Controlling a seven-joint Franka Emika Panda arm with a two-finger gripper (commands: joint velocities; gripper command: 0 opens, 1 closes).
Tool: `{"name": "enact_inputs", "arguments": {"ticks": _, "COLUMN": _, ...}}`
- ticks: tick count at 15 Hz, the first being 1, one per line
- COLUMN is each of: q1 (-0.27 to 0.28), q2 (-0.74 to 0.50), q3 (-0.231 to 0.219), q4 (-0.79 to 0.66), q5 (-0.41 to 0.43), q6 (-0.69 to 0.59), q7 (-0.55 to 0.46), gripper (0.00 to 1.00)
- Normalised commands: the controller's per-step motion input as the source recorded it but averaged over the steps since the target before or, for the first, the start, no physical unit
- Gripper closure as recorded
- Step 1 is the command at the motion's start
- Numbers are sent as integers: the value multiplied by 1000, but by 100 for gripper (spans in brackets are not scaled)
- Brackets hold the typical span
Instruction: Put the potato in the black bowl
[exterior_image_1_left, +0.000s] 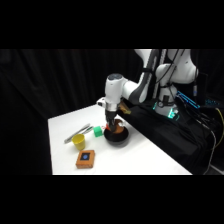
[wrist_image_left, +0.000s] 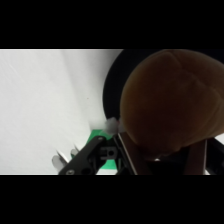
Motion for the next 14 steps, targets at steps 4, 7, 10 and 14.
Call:
{"name": "enact_inputs", "arguments": {"ticks": 4, "q1": -41, "q2": -238, "q3": 24, "q4": -189, "q5": 73, "q6": 97, "q7": -269, "gripper": 27}}
{"name": "enact_inputs", "arguments": {"ticks": 7, "q1": -71, "q2": -482, "q3": 122, "q4": -234, "q5": 171, "q6": -183, "q7": -339, "gripper": 3}}
{"name": "enact_inputs", "arguments": {"ticks": 10, "q1": -124, "q2": -661, "q3": 216, "q4": -164, "q5": 282, "q6": -526, "q7": -414, "gripper": 0}}
{"name": "enact_inputs", "arguments": {"ticks": 14, "q1": -111, "q2": -590, "q3": 198, "q4": 68, "q5": 211, "q6": -709, "q7": -321, "gripper": 0}}
